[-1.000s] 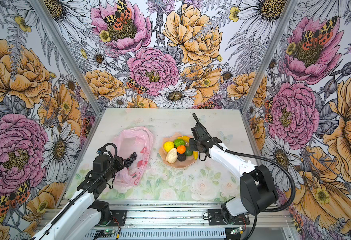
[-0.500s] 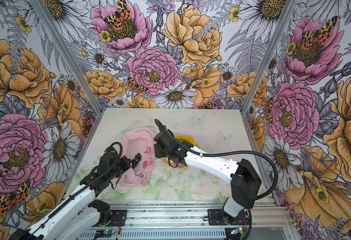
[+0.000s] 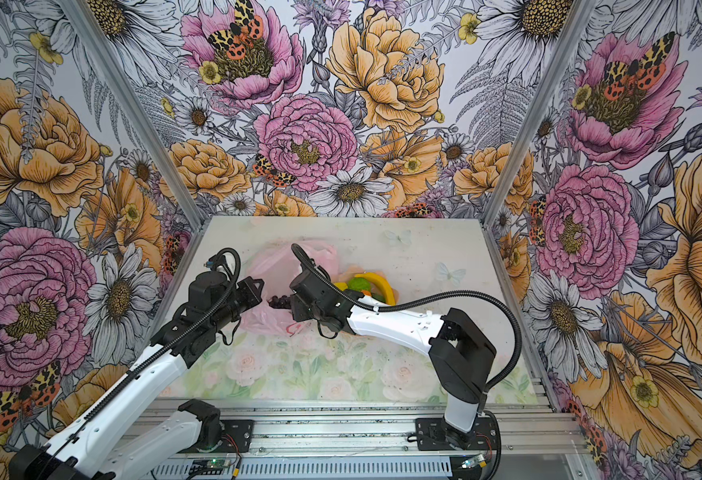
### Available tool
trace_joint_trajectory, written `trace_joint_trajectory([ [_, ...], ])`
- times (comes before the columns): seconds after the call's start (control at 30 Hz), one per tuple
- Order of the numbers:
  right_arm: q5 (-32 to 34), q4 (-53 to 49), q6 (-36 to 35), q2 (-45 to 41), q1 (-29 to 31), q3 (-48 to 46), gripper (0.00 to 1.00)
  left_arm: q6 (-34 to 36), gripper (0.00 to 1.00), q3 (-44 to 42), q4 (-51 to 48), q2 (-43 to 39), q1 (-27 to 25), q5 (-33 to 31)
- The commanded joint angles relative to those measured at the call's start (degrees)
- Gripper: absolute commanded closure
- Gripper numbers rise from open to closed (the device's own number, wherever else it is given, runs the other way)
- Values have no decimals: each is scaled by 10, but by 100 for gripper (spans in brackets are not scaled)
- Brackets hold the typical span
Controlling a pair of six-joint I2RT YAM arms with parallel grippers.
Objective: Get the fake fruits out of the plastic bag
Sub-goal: 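Move the right gripper over the bag mouth and reach down to the grapes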
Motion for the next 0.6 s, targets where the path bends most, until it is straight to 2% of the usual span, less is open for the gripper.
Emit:
trace_joint_trajectory([
  [0.0,-15,41,18,35,5,37,43,-22,100,-58,-23,-45,13,-21],
  [0.07,-21,44,27,57,7,54,44,-42,100,-96,-27,-68,37,-24],
  [0.23,-34,48,36,114,25,91,45,-100,100,-181,-24,-83,96,19],
  [0.57,-32,47,50,149,48,62,45,-131,100,-236,-18,-85,112,-6],
])
